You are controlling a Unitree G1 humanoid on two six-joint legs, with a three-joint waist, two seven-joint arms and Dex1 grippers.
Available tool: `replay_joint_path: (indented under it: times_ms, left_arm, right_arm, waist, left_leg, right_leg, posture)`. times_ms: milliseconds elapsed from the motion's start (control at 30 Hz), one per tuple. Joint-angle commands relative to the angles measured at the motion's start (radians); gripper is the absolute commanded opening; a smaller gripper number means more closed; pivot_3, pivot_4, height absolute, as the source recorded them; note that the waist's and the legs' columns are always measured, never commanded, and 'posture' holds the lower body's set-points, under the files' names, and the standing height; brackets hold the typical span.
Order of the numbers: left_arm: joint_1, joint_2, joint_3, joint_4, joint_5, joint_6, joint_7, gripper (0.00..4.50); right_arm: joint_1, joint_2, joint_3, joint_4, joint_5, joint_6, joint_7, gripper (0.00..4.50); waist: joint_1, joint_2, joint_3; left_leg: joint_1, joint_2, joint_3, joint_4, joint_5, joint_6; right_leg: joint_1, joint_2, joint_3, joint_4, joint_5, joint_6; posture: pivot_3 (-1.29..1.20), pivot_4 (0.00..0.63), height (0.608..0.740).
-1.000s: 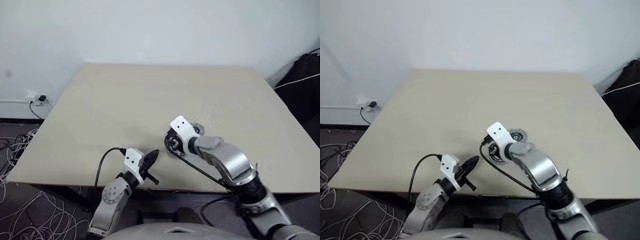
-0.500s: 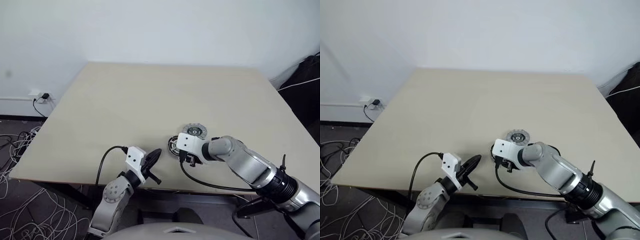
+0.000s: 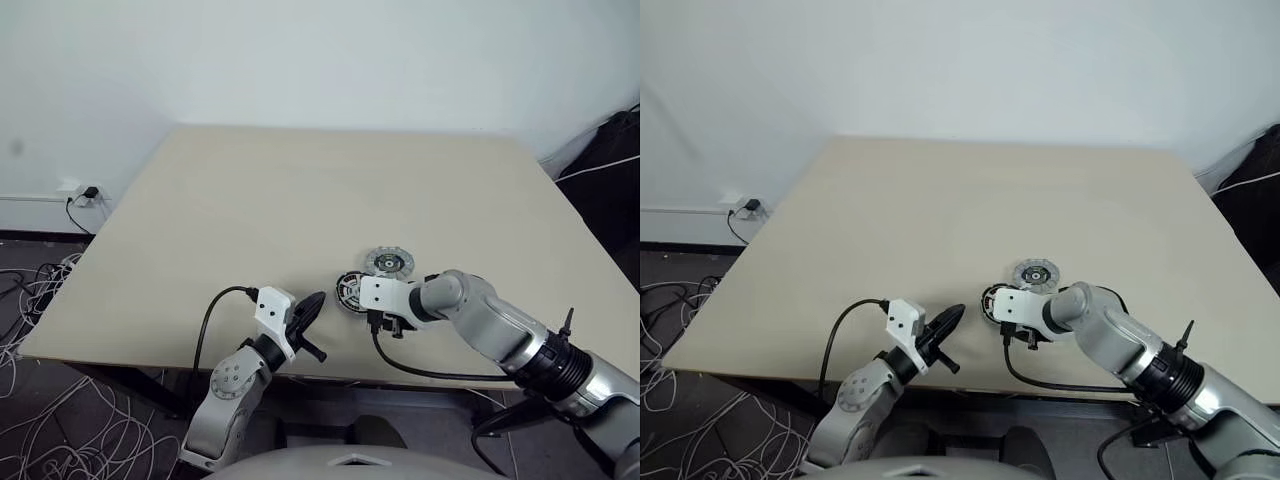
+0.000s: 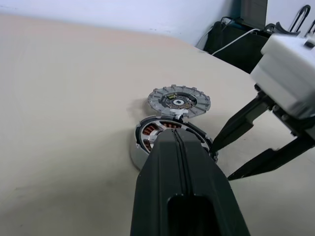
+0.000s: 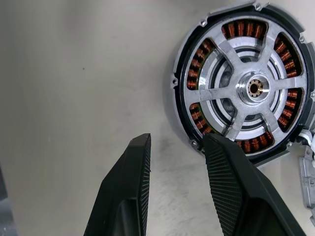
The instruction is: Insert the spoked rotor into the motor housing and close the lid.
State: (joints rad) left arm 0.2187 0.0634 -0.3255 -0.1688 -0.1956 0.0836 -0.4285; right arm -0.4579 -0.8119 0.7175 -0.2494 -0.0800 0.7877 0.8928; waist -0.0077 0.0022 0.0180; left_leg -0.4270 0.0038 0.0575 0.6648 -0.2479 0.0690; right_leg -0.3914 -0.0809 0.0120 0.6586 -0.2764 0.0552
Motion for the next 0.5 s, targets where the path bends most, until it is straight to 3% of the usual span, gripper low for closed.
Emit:
replay_joint_path:
  times_ms: [33,300,500]
  left_arm:
    - [-0.011,-0.001,-0.002,-0.045,-0.008,-0.009,-0.004,0.0]
    - [0.007,0.003,-0.01,-0.054,-0.009,-0.018,-0.006,0.0]
    - [0.01,-0.003,-0.017,-0.044,-0.002,-0.028,-0.002,0.0]
  right_arm:
    - [-0.025,0.016,-0.025,0.012,-0.029,-0.017,0.015,1.8]
    - [-0.025,0.053,-0.029,0.028,-0.062,-0.02,0.031,1.8]
    - [-0.019,0.078,-0.046,0.044,-0.077,-0.016,0.032,0.13]
  waist:
    - [0.001,0.0,0.0]
    - [0.0,0.0,-0.001]
    - [0.0,0.0,-0.002]
  left_leg:
    - [0.0,0.0,0.0,0.0,-0.001,-0.001]
    - [0.0,0.0,0.0,0.0,-0.001,-0.003]
    - [0.0,0.0,-0.001,0.001,-0.002,-0.003]
  right_leg:
    - [0.0,0.0,0.0,0.0,0.0,0.0]
    - [0.0,-0.001,0.0,0.0,0.0,0.0]
    - [0.001,-0.001,0.0,0.001,0.0,0.0]
  posture:
    - [0.0,0.0,0.74]
    - [0.0,0.0,0.74]
    - [0.0,0.0,0.74]
